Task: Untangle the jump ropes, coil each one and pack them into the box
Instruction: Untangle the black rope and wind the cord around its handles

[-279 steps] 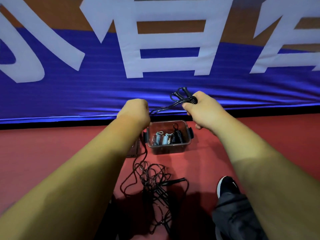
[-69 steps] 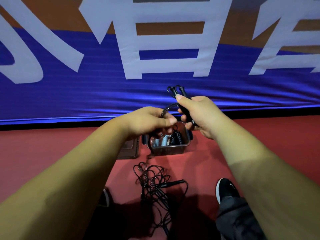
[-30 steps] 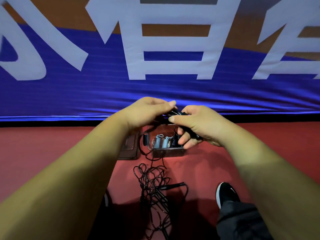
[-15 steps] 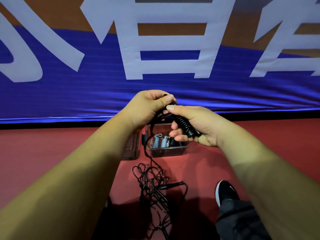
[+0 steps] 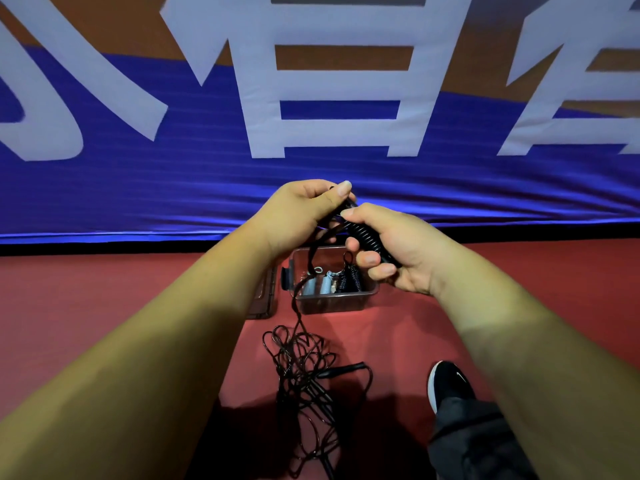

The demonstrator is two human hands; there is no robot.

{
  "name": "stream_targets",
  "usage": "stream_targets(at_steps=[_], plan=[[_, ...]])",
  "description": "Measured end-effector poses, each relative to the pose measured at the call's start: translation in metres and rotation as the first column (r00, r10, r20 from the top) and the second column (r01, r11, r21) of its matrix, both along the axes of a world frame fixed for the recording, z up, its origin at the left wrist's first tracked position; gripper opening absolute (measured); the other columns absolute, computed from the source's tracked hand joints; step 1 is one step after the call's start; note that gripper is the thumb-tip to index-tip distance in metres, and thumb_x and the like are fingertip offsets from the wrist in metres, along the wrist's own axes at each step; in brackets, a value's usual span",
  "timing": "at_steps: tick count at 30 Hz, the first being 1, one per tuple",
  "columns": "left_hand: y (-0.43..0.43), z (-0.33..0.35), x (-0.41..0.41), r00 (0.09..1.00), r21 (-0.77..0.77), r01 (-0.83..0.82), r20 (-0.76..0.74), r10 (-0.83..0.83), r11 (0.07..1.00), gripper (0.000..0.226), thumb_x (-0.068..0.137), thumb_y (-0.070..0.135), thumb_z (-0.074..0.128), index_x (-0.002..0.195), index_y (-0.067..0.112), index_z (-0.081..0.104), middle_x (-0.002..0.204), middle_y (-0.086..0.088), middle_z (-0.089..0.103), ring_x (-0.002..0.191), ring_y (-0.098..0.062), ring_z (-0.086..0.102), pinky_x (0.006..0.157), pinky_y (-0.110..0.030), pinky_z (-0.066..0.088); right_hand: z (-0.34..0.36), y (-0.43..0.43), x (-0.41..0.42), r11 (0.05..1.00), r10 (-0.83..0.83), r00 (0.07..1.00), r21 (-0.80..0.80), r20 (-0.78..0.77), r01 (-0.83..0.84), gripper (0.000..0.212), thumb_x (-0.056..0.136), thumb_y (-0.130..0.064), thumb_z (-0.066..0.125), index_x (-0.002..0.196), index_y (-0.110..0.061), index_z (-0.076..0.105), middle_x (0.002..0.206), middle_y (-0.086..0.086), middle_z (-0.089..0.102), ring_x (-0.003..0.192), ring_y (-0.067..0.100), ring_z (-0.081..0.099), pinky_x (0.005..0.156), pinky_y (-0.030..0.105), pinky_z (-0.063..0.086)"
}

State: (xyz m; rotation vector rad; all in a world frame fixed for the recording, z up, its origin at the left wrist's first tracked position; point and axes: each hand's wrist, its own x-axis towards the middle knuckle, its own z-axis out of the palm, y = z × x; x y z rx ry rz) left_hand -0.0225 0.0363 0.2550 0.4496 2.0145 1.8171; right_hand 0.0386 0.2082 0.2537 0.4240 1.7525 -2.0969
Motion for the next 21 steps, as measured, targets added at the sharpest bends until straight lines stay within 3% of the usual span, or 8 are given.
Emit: stream_targets(at_steps=[6,10,13,16,18,21], plan=[[-0.002,0.000,0.002,0.996,-0.043,0.028,0.086,-0.024,0.999,0.064,0.101,0.063,0.052,0.115,0.003,0.072,0.097,-0.010,0.074,0.075,-0.021,0.063,0.072,-0.032,0.055,-0.004,-0.002,-0.001,1.000,-0.031,1.000,0.005,0.005,0.031,0.018,0.096,-0.025,0.063,0.108,-0.016,0.053,0.083,0.008,0.060,0.048,0.012,0.037,0.035,0.017,0.019],[-0.004,-0.001,0.000,0.978,-0.040,0.100,0.186,-0.091,0.994,0.073,0.097,0.077,0.040,0.099,0.011,0.071,0.091,-0.009,0.067,0.082,-0.024,0.061,0.070,-0.030,0.056,-0.001,-0.003,-0.001,0.997,-0.073,0.997,-0.024,-0.001,0.073,0.008,0.098,-0.020,0.059,0.103,-0.015,0.056,0.083,0.007,0.062,0.047,0.012,0.036,0.036,0.017,0.018],[-0.014,-0.003,-0.004,0.923,-0.036,0.222,0.330,-0.198,0.974,0.084,0.094,0.083,0.032,0.114,0.009,0.065,0.098,-0.010,0.068,0.087,-0.024,0.064,0.078,-0.034,0.054,0.001,-0.003,-0.002,0.993,-0.113,0.993,-0.042,-0.029,0.112,0.006,0.100,-0.019,0.061,0.101,-0.014,0.058,0.079,0.007,0.063,0.047,0.012,0.038,0.035,0.018,0.019],[-0.029,-0.006,-0.006,0.893,-0.093,0.362,0.322,-0.316,0.928,0.060,0.106,0.060,0.039,0.115,0.009,0.069,0.103,-0.011,0.069,0.092,-0.025,0.061,0.088,-0.039,0.045,0.002,-0.001,-0.002,0.993,-0.115,0.992,-0.019,-0.058,0.114,0.013,0.100,-0.022,0.066,0.107,-0.011,0.062,0.076,0.008,0.067,0.048,0.013,0.041,0.037,0.020,0.022],[-0.035,-0.007,-0.005,0.905,-0.129,0.371,0.272,-0.327,0.920,0.040,0.109,0.039,0.047,0.110,0.007,0.072,0.100,-0.010,0.073,0.090,-0.025,0.061,0.089,-0.044,0.041,0.002,0.002,-0.002,0.994,-0.104,0.992,0.011,-0.074,0.105,0.020,0.100,-0.024,0.069,0.109,-0.007,0.064,0.076,0.010,0.070,0.049,0.014,0.043,0.037,0.021,0.023],[-0.036,-0.004,-0.003,0.918,-0.122,0.358,0.226,-0.325,0.926,0.030,0.108,0.027,0.053,0.096,0.011,0.076,0.086,-0.005,0.074,0.079,-0.019,0.062,0.085,-0.040,0.045,0.001,0.006,-0.003,0.995,-0.081,0.992,0.044,-0.094,0.086,0.030,0.098,-0.030,0.075,0.111,-0.005,0.064,0.079,0.011,0.070,0.051,0.015,0.043,0.038,0.022,0.023]])
